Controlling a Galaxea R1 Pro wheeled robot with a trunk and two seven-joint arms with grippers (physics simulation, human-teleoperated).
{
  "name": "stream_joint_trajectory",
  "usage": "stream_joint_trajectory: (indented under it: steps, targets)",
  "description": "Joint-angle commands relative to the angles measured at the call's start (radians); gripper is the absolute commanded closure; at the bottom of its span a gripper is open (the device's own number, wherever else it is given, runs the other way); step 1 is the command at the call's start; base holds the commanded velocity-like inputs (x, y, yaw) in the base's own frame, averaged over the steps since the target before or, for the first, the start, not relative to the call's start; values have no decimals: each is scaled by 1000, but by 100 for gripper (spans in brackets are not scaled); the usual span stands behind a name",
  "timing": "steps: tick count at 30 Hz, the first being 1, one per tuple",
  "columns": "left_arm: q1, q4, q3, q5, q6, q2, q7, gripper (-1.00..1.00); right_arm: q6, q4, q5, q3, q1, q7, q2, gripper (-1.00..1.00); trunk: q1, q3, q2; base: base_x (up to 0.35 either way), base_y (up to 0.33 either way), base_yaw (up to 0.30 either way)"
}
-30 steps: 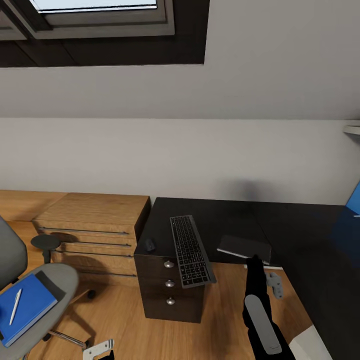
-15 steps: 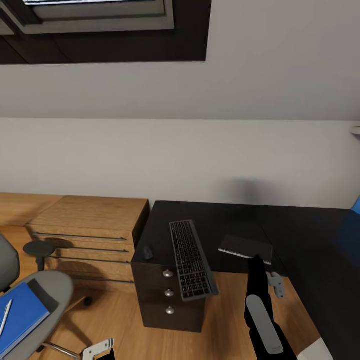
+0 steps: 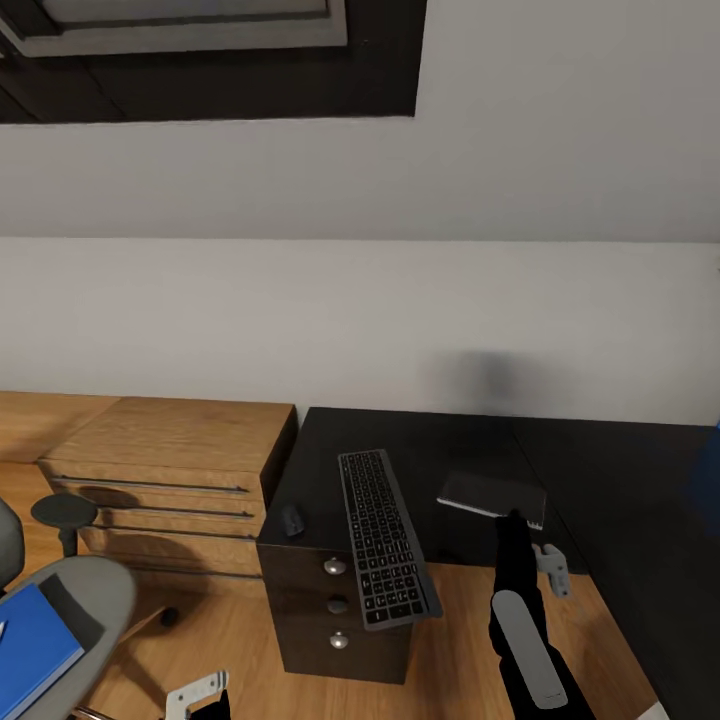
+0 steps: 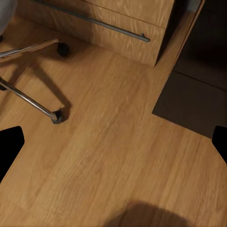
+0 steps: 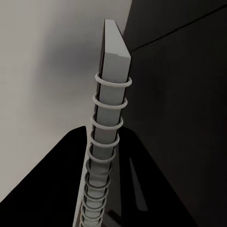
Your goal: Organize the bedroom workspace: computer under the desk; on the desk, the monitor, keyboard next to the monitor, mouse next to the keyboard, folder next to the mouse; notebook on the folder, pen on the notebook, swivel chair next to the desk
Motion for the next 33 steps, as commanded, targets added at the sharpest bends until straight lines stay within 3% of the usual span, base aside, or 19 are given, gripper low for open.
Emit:
stream_joint_trajectory:
  steps: [1,33]
  targets:
    - [0,-4,1,7,5,-1,3,-100,-3,-1,-5,0,-1,-1,0,100,4,-4,-8,5,0,0]
    - [0,-8,1,7,6,-2,5,-100,-3,-1,-5,0,-1,-1,0,100,127,-105,-232,0,0,0]
